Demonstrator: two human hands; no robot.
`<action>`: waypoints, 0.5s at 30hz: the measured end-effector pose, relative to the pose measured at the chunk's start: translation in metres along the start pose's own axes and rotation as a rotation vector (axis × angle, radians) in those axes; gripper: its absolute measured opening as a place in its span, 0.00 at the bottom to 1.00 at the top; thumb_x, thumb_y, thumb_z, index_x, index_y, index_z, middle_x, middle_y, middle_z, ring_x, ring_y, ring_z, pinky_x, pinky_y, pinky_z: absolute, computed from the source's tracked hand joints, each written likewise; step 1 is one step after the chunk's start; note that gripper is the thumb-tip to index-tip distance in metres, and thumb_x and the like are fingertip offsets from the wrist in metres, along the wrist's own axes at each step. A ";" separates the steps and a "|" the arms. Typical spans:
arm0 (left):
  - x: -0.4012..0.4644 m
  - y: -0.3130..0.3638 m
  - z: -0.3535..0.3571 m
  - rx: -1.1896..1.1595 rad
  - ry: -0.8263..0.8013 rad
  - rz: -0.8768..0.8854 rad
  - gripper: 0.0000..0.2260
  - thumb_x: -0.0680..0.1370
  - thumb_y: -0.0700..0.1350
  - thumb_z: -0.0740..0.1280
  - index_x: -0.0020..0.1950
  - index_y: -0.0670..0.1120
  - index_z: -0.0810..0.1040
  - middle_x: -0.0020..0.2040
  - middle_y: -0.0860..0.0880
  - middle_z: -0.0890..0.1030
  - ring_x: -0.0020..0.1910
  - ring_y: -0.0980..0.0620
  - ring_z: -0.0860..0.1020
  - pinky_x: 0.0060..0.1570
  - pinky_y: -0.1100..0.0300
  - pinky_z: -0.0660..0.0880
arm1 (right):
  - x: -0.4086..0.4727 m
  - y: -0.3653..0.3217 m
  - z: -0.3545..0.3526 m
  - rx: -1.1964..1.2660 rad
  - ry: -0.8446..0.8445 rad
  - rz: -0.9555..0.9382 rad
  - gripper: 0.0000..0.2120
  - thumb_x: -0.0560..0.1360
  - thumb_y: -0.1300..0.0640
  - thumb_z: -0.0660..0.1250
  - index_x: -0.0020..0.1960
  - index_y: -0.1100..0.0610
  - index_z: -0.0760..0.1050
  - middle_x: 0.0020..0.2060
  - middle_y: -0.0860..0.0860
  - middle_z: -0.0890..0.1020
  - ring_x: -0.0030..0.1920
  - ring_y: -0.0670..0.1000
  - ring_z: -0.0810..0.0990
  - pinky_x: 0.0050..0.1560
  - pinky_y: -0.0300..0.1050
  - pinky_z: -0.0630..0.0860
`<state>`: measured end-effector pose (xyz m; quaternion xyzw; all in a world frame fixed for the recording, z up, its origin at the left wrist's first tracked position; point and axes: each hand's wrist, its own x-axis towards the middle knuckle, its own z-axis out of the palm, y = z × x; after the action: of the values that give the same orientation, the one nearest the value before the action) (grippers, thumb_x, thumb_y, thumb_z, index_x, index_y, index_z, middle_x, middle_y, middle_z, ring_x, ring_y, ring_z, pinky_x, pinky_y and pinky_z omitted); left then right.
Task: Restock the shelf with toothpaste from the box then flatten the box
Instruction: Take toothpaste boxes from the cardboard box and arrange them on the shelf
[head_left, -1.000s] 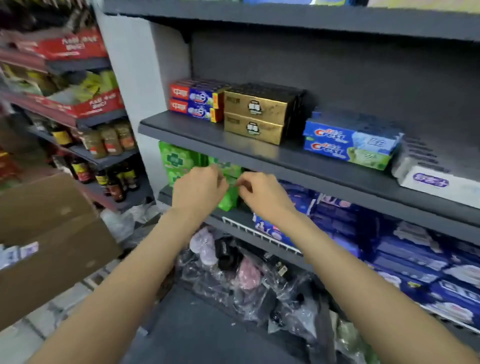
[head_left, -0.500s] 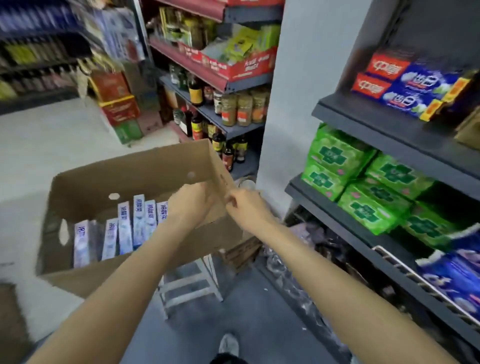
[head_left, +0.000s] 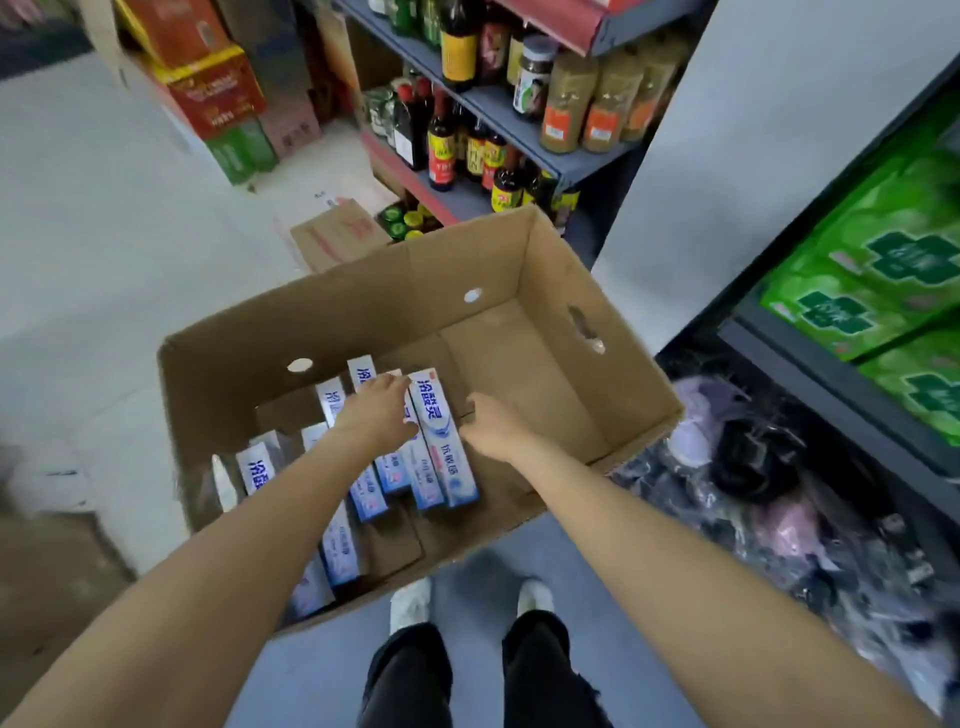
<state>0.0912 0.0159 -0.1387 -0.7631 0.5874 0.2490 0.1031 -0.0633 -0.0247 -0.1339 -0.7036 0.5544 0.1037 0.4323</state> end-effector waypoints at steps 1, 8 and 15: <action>0.005 -0.011 0.002 0.050 -0.027 0.043 0.36 0.76 0.53 0.67 0.78 0.46 0.52 0.78 0.45 0.54 0.76 0.44 0.54 0.73 0.47 0.57 | 0.008 -0.004 0.009 0.011 -0.005 0.032 0.21 0.75 0.57 0.62 0.67 0.60 0.66 0.65 0.59 0.73 0.65 0.60 0.72 0.63 0.48 0.70; 0.018 -0.052 0.021 0.144 -0.203 0.153 0.51 0.69 0.65 0.69 0.78 0.46 0.40 0.78 0.44 0.40 0.77 0.44 0.41 0.74 0.43 0.45 | 0.050 -0.019 0.062 0.126 -0.069 0.243 0.29 0.70 0.52 0.71 0.68 0.56 0.68 0.63 0.57 0.75 0.59 0.57 0.76 0.56 0.46 0.75; 0.027 -0.068 0.024 0.181 -0.159 0.252 0.51 0.68 0.63 0.72 0.78 0.50 0.42 0.78 0.46 0.42 0.77 0.45 0.45 0.73 0.45 0.51 | 0.051 -0.027 0.076 -0.005 -0.055 0.331 0.51 0.64 0.47 0.78 0.74 0.61 0.50 0.68 0.59 0.64 0.67 0.58 0.66 0.62 0.49 0.67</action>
<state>0.1545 0.0238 -0.1822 -0.6488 0.6884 0.2656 0.1858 0.0039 -0.0052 -0.1986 -0.6006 0.6506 0.1941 0.4223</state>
